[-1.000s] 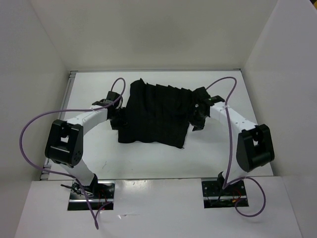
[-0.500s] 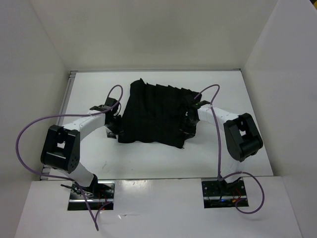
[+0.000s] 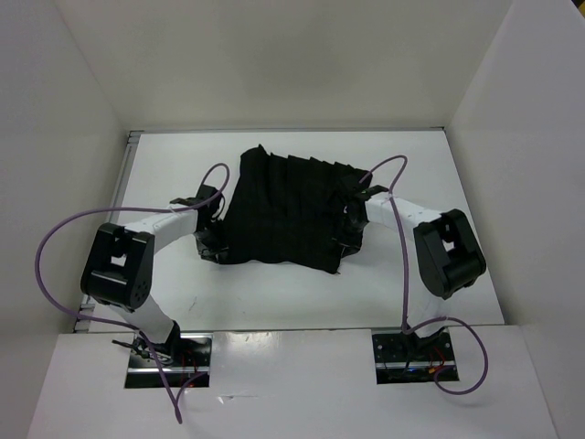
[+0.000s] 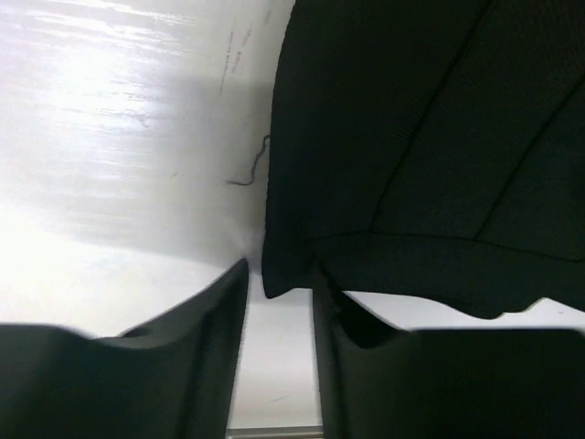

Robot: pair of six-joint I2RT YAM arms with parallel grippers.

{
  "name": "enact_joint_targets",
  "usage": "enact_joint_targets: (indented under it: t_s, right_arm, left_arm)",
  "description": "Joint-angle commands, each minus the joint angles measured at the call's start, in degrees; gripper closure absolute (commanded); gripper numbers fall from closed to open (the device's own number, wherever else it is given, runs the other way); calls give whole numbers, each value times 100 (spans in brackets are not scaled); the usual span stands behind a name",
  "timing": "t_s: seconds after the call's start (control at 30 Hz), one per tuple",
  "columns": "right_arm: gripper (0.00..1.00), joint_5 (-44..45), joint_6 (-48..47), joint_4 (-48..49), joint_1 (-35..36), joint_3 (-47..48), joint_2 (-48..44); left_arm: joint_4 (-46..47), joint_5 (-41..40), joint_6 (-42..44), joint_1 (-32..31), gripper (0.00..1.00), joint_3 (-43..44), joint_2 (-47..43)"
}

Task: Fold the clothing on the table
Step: Fold the skirt

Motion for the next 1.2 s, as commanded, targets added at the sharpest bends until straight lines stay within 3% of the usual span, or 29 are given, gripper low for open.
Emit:
enact_joint_targets:
  t_s: [0.0, 0.13, 0.17, 0.33, 0.53, 0.57, 0.6, 0.7, 0.8, 0.93, 1.17]
  right_arm:
    - [48, 142, 126, -77, 41, 10, -291]
    - [48, 195, 178, -78, 41, -112, -423]
    - [48, 195, 178, -78, 41, -113, -423]
    - [41, 142, 240, 159, 41, -402, -284]
    - [42, 37, 354, 485, 41, -342, 156]
    - [46, -59, 354, 485, 41, -342, 261]
    - [64, -60, 354, 546, 102, -342, 314]
    - [100, -8, 416, 477, 164, -403, 315]
    - [100, 449, 468, 222, 164, -115, -255]
    - [100, 810, -32, -287, -291, 1167, -467]
    - [100, 1583, -779, -561, -1092, 4435, -195]
  left_arm:
    - [174, 286, -96, 31, 64, -74, 183]
    - [236, 400, -96, 31, 89, -127, 393]
    - [236, 401, -96, 31, 100, -127, 394]
    - [236, 454, -43, 31, 100, -74, 271]
    - [236, 506, 114, 31, 100, -21, 165]
    - [236, 559, 115, 31, 100, -21, 165]
    - [236, 559, 115, 31, 100, -21, 165]
    - [306, 716, 229, 31, 100, -21, 104]
    - [359, 989, 439, 31, 100, 241, 51]
    - [359, 1051, 615, 31, 100, 1514, 330]
    - [360, 1542, 783, 382, 100, 4818, 1114]
